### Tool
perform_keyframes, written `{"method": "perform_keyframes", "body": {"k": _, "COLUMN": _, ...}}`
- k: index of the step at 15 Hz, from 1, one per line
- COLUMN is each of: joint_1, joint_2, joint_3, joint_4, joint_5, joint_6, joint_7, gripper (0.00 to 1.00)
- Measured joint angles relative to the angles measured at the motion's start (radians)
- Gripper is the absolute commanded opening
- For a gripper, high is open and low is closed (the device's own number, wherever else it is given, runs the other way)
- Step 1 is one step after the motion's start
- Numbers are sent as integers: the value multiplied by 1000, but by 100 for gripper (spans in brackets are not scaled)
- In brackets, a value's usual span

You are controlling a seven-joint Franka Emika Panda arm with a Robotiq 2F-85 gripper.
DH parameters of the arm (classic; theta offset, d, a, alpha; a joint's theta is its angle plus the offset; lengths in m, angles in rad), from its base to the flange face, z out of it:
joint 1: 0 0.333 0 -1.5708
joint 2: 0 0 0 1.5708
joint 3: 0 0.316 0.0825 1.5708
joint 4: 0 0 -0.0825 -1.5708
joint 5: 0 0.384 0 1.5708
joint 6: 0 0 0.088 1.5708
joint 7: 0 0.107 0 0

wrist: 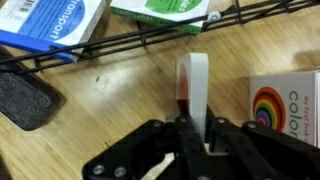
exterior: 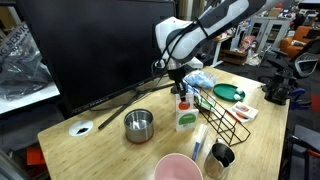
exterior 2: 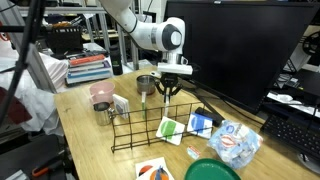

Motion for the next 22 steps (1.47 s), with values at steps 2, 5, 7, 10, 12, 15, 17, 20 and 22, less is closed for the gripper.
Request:
{"method": "perform_keyframes", "body": {"k": 2, "joint_1": 0, "joint_2": 5, "joint_3": 0, "joint_4": 6, "joint_5": 7, "joint_6": -2, "joint_7": -11, "gripper": 4}}
{"method": "perform_keyframes", "body": {"k": 5, "joint_1": 0, "joint_2": 19, "joint_3": 1, "joint_4": 24, "joint_5": 19, "joint_6": -3, "joint_7": -18, "gripper": 4}}
{"method": "perform_keyframes", "body": {"k": 7, "joint_1": 0, "joint_2": 23, "joint_3": 2, "joint_4": 31, "joint_5": 24, "joint_6": -3, "joint_7": -19, "gripper": 4}}
{"method": "perform_keyframes", "body": {"k": 10, "joint_1": 0, "joint_2": 26, "joint_3": 3, "joint_4": 37, "joint_5": 24, "joint_6": -3, "joint_7": -19, "gripper": 18}}
{"method": "perform_keyframes", "body": {"k": 12, "joint_1": 0, "joint_2": 28, "joint_3": 3, "joint_4": 39, "joint_5": 24, "joint_6": -3, "joint_7": -19, "gripper": 36}}
{"method": "perform_keyframes", "body": {"k": 15, "joint_1": 0, "joint_2": 34, "joint_3": 3, "joint_4": 43, "joint_5": 24, "joint_6": -3, "joint_7": -19, "gripper": 57}}
{"method": "perform_keyframes", "body": {"k": 17, "joint_1": -1, "joint_2": 41, "joint_3": 3, "joint_4": 50, "joint_5": 24, "joint_6": -3, "joint_7": -19, "gripper": 66}}
{"method": "perform_keyframes", "body": {"k": 20, "joint_1": -3, "joint_2": 44, "joint_3": 3, "joint_4": 55, "joint_5": 24, "joint_6": -3, "joint_7": -19, "gripper": 82}}
{"method": "perform_keyframes", "body": {"k": 22, "joint_1": -4, "joint_2": 44, "joint_3": 3, "joint_4": 58, "joint_5": 24, "joint_6": -3, "joint_7": -19, "gripper": 98}}
